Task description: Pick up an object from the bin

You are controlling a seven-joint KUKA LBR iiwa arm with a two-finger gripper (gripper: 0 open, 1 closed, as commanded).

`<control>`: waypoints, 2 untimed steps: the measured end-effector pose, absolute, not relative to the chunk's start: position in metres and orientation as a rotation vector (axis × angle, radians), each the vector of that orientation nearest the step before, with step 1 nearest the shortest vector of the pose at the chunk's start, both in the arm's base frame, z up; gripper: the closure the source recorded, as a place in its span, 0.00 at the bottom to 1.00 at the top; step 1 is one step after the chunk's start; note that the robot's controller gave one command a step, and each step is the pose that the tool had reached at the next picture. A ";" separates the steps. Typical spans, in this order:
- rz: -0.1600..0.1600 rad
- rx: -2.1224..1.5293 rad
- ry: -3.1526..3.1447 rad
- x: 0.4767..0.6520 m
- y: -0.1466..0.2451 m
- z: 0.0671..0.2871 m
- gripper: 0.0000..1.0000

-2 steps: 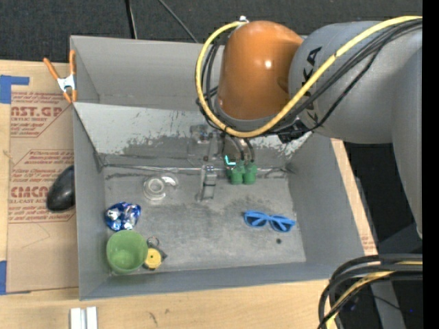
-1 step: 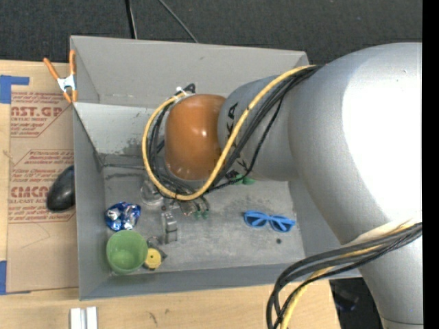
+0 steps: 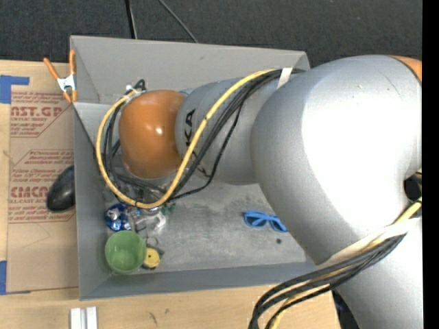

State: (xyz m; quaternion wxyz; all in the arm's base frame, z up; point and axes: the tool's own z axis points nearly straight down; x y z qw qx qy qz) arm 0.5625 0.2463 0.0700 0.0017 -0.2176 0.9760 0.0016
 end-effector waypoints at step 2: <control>0.002 -0.852 3.011 0.562 0.225 0.239 1.00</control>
Offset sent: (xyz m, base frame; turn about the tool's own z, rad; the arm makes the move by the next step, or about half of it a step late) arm 0.0000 0.0000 0.0000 0.0000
